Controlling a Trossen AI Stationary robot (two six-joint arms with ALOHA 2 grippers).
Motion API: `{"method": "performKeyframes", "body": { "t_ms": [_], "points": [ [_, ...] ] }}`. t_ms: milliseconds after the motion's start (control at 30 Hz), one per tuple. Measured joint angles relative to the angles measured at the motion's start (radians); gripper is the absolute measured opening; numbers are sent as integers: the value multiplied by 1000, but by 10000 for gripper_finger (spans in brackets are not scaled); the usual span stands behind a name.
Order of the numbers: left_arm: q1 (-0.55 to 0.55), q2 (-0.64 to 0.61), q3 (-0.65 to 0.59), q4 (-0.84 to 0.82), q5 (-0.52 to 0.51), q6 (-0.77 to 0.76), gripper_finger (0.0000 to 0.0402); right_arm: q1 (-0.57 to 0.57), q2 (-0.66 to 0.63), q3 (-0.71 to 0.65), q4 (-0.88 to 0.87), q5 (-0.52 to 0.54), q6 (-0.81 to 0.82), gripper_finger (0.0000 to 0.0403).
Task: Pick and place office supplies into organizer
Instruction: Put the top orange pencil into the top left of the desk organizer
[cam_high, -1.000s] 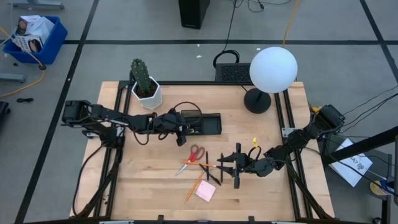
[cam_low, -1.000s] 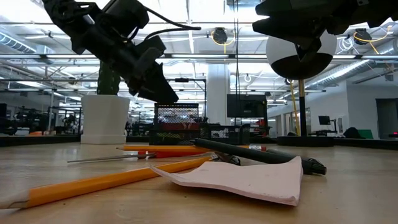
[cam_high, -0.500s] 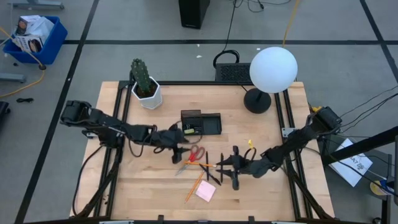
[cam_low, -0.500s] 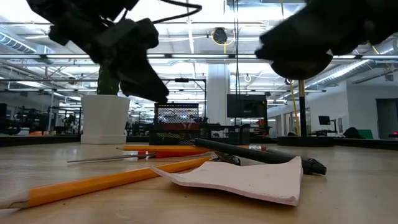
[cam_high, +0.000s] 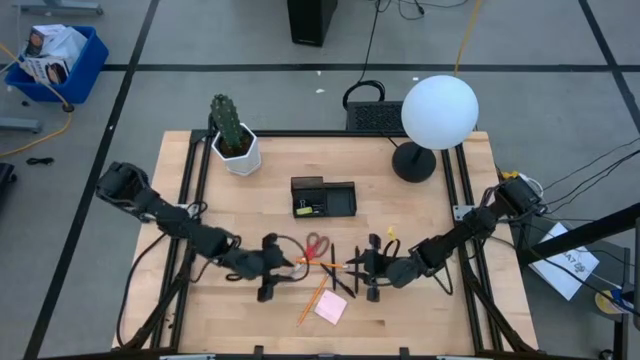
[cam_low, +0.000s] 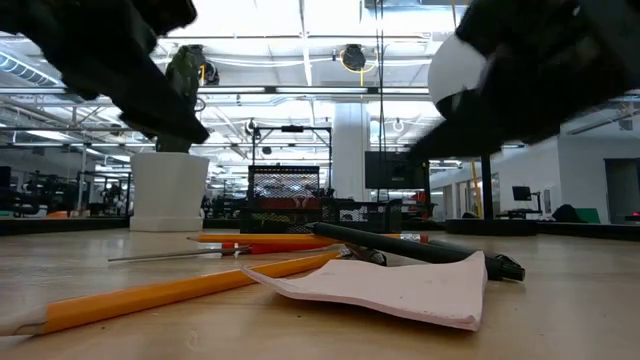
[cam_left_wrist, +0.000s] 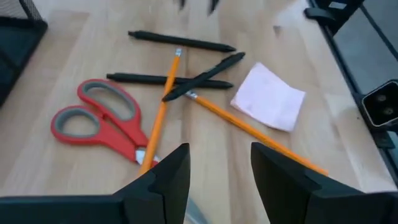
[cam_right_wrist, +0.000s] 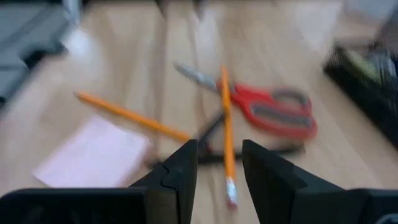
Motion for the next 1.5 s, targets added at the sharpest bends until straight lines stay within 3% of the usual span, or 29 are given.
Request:
{"method": "performKeyframes", "body": {
  "t_ms": [167,567,833,1067,1500],
  "points": [
    [-54,0,0,20,-50,-4,172,-3,1,-1,-75,1,73,118],
    [-42,0,0,29,-61,0,167,-4,9,-1,-90,-5,78,118],
    [-43,0,0,28,-60,0,170,-36,103,-1,-35,-38,91,118],
    [-43,0,0,27,-60,-2,170,-69,149,0,42,-136,83,118],
    [-43,0,0,28,-60,-12,170,-73,158,0,39,-138,90,118]
  ]
}}
